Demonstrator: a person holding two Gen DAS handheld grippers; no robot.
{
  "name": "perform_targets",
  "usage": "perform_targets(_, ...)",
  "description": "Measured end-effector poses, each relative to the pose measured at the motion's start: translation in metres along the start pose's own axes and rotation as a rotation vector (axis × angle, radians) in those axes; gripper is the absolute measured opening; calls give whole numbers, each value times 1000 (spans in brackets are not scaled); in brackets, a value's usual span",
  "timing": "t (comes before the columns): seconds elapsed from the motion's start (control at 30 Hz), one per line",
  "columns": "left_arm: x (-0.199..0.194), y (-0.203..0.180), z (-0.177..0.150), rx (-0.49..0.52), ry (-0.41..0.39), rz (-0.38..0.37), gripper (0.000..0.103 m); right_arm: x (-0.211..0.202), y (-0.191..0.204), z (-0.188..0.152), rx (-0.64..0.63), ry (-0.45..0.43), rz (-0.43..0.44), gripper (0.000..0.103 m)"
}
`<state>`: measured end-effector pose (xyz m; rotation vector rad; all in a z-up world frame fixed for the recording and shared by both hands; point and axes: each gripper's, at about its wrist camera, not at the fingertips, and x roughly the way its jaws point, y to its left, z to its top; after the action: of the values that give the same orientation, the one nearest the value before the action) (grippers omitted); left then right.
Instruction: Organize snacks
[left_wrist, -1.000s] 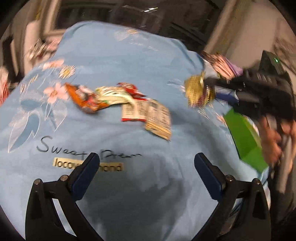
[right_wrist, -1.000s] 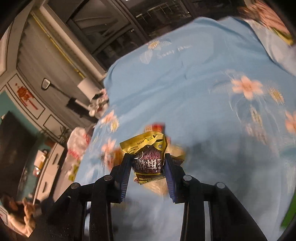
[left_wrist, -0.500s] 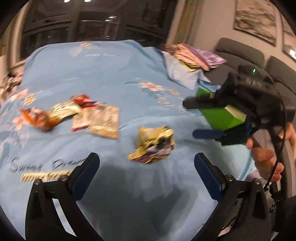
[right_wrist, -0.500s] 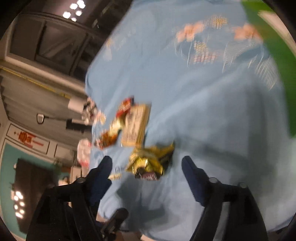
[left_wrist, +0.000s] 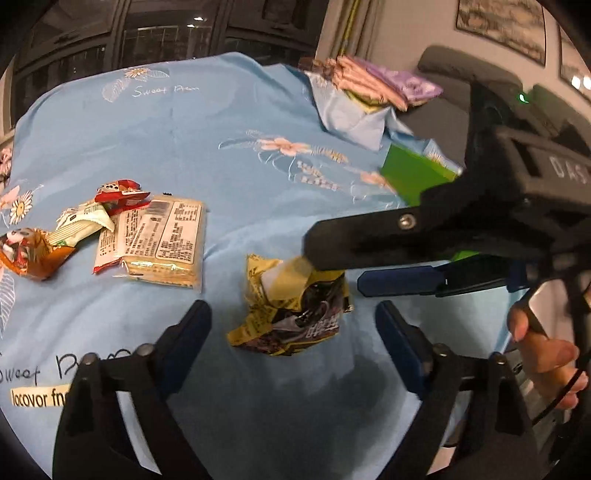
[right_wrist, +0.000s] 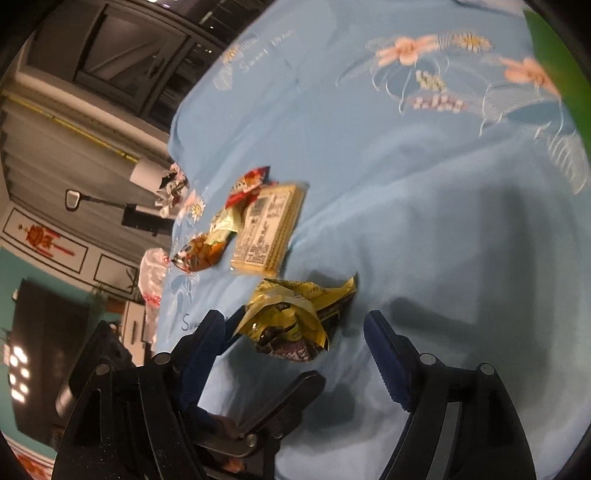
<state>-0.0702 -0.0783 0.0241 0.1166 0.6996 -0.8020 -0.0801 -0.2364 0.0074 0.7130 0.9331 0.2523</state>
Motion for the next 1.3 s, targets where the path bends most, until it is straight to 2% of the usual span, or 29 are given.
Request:
perform_targets(0.07,14,3,-1,0,51,39,66,6,-3,0,-11,17,18,69)
perform_targets(0.1,20,6,-2,-16,78,32,66,8,-3,0,-19,19,19,55)
perform_targets(0.13,22,8,0,-31,76,29,63,11,-4,1,-21,14,21,42)
perform_targets(0.17,20,10,2,-46,62,26,53,12,-5,2,-15,-2,35,36)
perform_targets(0.2,18,13,3,-63,49,20,51,12,-4,3,-26,-19,38,31)
perform_targets(0.27,15,17,5,-79,44,7,41,11,-1,3,-41,-53,42,25)
perform_targets(0.4,11,14,7,-58,45,14,40,10,4,3,-52,-51,69,19)
perform_targets(0.47,13,16,5,-66,58,7,40,12,4,4,-62,-45,53,19)
perform_targets(0.5,12,17,5,-73,57,-3,40,14,4,4,-63,-41,40,19)
perform_targets(0.57,12,23,6,-113,59,-11,57,13,5,6,-52,-44,24,22)
perform_targets(0.63,13,33,3,-184,61,-10,60,12,3,8,-31,-32,5,46)
perform_targets(0.67,12,35,2,-197,59,-16,60,11,2,9,-20,-30,-1,54)
perform_targets(0.73,9,33,3,-186,57,-5,61,9,1,8,-5,-54,-13,80)
perform_targets(0.77,8,29,2,-161,60,13,62,9,0,7,7,-65,-26,83)
perform_targets(0.83,8,21,-1,-99,71,51,63,12,0,7,15,-64,-9,84)
perform_targets(0.9,8,14,-2,-59,77,77,70,16,1,8,11,-43,10,84)
perform_targets(0.93,7,12,-3,-47,77,82,77,19,3,8,11,-33,13,84)
perform_targets(1.0,6,13,-4,-40,75,89,80,22,8,6,-12,-22,15,84)
perform_targets(1.07,6,18,-5,-64,79,82,80,25,14,4,-46,-35,-23,84)
perform_targets(1.13,5,26,-4,-117,65,59,78,27,15,4,-57,-49,-33,84)
perform_targets(1.23,8,38,-2,-185,56,20,60,36,10,6,-28,-33,-16,83)
perform_targets(1.3,9,44,-1,-204,58,-6,53,40,9,7,-23,-33,-5,82)
